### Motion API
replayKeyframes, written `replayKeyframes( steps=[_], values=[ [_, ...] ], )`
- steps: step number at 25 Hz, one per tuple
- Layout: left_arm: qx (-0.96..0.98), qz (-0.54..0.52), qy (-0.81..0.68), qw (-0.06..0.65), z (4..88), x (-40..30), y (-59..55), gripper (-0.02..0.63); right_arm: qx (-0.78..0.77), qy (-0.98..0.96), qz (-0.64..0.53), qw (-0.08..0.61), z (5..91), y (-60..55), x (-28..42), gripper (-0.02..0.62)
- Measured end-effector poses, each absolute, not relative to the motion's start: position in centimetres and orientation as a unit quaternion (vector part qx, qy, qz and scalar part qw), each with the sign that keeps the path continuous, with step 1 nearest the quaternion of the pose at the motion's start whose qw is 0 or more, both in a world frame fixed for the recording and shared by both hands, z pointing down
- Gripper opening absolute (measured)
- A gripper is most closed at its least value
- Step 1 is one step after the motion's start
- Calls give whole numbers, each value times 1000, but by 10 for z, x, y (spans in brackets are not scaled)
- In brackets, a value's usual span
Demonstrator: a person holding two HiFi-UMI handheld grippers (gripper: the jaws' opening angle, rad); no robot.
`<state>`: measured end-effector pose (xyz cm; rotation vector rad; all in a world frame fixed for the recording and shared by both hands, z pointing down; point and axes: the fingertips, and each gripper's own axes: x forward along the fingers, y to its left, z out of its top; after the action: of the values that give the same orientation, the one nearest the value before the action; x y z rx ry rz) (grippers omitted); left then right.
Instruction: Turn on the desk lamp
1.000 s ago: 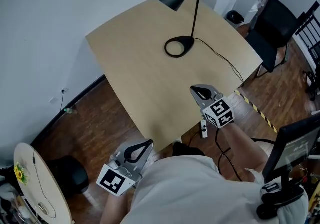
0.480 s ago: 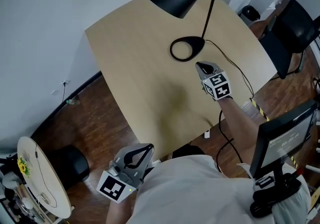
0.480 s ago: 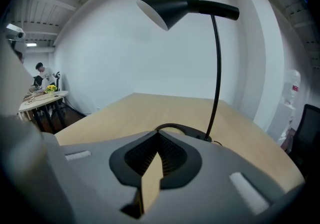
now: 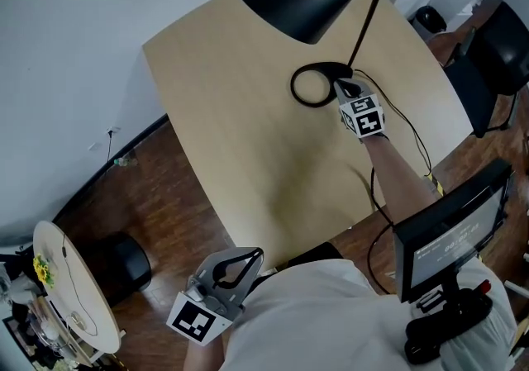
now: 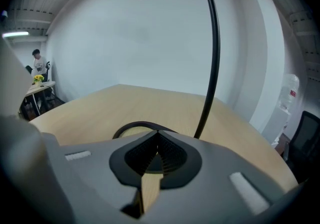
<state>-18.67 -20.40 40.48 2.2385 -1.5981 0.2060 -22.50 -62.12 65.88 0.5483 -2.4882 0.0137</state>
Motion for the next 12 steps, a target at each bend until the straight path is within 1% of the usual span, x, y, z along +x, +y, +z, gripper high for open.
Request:
replayKeyframes(
  steps=[5, 12],
  values=[
    [793, 70, -569, 206, 403, -177, -202, 17, 224, -927, 3, 301, 658, -645, -223, 3],
    [784, 72, -574, 225, 421, -198, -213, 17, 227, -916, -2, 330, 692, -669, -246, 3]
  ],
)
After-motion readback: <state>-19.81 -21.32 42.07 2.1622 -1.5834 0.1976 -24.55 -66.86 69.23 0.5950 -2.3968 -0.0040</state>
